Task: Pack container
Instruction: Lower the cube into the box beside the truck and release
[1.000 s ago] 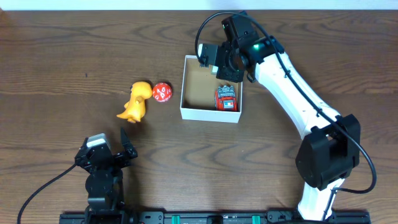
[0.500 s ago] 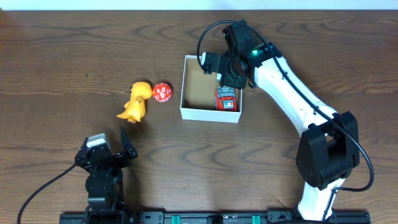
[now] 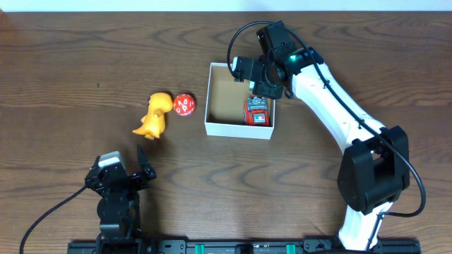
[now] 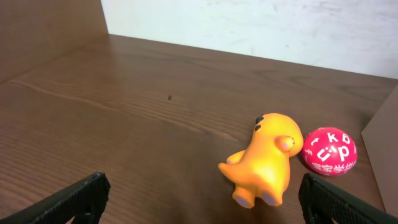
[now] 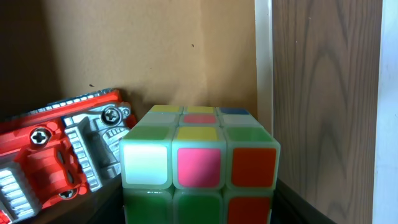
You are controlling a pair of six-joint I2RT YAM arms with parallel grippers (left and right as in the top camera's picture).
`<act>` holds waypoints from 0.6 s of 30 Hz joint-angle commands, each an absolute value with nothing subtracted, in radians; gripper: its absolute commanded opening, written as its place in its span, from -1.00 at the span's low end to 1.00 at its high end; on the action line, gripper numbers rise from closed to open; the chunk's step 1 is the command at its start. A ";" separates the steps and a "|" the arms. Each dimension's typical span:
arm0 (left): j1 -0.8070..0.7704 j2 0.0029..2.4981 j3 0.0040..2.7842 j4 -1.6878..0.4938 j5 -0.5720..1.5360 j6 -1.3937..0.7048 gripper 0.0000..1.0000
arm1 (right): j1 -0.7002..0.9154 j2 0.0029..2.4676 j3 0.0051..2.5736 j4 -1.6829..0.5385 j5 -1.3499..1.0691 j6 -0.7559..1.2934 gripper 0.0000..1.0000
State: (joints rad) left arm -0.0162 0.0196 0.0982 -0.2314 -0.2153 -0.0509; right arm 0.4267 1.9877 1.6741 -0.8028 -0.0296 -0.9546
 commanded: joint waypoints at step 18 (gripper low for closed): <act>-0.019 0.020 0.081 -0.258 -0.217 -0.041 0.96 | 0.411 1.983 1.579 -0.666 -0.026 -0.966 0.41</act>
State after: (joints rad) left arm -0.0162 0.0196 0.0982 -0.2314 -0.2153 -0.0509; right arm 0.4267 1.9877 1.5826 -0.6750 -0.0257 -0.9573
